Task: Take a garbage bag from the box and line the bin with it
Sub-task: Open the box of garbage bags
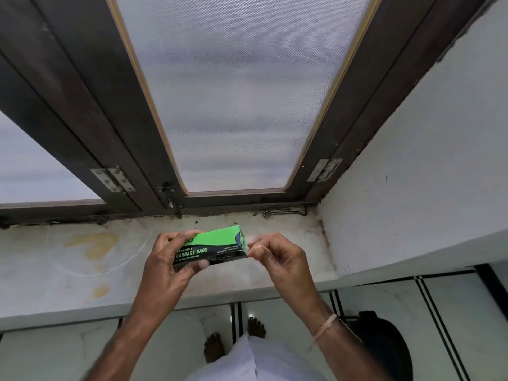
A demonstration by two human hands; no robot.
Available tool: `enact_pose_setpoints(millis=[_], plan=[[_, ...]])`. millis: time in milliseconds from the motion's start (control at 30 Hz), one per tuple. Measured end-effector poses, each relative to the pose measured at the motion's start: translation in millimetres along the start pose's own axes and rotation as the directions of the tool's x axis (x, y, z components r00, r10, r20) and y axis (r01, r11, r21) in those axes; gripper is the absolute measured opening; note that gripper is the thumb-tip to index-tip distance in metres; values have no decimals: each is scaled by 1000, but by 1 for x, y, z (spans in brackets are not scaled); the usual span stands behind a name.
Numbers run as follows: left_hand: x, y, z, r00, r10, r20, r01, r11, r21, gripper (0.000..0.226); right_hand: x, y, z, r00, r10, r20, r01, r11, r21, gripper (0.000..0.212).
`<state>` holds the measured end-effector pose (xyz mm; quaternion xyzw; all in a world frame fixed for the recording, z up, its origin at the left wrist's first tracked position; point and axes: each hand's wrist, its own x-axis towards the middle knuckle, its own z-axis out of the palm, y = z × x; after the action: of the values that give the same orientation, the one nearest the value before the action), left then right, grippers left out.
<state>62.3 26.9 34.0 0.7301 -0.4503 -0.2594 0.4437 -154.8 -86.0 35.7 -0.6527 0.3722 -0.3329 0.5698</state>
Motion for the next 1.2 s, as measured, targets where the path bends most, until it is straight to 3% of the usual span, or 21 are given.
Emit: enact_pose_setpoints(millis=[100, 200, 333, 533, 633, 733, 867, 1000, 1200], plan=[[0, 0, -2, 1000, 7, 29, -7, 1000, -10, 52, -1, 1, 3, 998, 63, 16, -64, 997, 53, 12], [0, 3, 0, 998, 14, 57, -12, 999, -32, 52, -2, 0, 9, 995, 96, -2, -96, 995, 11, 30], [1, 6, 3, 997, 19, 70, -16, 999, -46, 54, -5, -3, 17, 997, 37, -64, -44, 993, -110, 37], [4, 9, -5, 996, 50, 76, -49, 999, -19, 53, -5, 0, 7, 978, 202, 48, -207, 961, 181, 35], [14, 19, -11, 987, 126, 103, -140, 981, 137, 53, -4, 0, 10, 956, 272, 109, -292, 914, 282, 39], [28, 35, -14, 965, 219, 146, -255, 911, 325, 56, -1, -1, 12, 959, 253, 129, -282, 904, 322, 44], [40, 54, -17, 953, 252, 165, -299, 863, 408, 59, 4, -1, 10, 969, 233, 77, -245, 893, 377, 44], [49, 60, -26, 944, 270, 191, -328, 839, 435, 61, 6, 1, 9, 976, 215, 38, -212, 890, 404, 45], [45, 46, -30, 943, 228, 241, -294, 912, 286, 53, 5, 0, 10, 972, 233, -38, -197, 887, 417, 31]])
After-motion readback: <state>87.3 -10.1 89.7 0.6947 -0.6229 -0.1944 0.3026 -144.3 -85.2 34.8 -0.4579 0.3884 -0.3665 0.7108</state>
